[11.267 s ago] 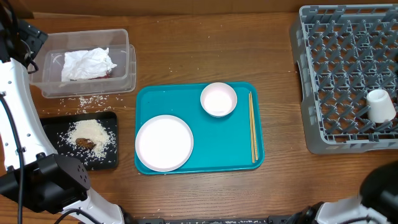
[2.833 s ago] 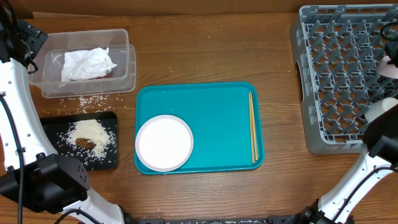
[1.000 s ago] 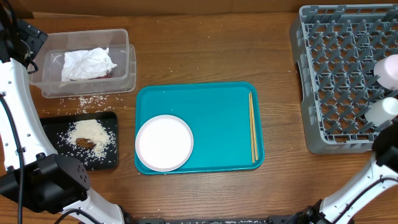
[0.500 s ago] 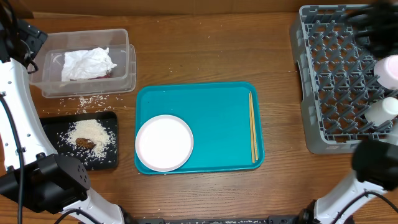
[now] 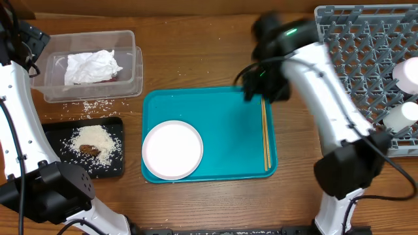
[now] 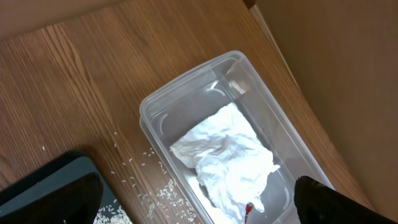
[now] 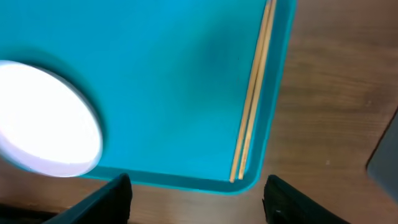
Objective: Sort waste into correct bins and load items into the dishwasher
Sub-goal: 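Move the right gripper to the wooden chopsticks on the teal tray, then lower the right gripper and grasp one chopstick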
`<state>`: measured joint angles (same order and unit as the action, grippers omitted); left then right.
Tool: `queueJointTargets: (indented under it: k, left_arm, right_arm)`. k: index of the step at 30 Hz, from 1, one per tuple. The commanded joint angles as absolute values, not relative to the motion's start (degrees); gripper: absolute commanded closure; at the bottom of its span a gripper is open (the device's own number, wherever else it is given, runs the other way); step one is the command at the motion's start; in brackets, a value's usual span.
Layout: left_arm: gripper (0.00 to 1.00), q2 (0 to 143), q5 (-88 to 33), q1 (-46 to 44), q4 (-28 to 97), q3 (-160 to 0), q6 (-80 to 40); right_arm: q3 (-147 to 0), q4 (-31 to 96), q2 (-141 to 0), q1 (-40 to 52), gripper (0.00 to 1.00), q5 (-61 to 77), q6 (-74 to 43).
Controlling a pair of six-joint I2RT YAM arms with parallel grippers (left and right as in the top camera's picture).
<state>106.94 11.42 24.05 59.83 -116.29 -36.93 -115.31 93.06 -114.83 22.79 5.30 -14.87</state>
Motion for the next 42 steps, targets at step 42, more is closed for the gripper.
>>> queueJointTargets:
  k: [42]
  left_arm:
    - [0.00,107.26,12.19,24.36,59.77,-116.51,-35.99]
  right_arm:
    - [-84.68,64.93,-114.41,26.81,0.31,-1.08,-21.02]
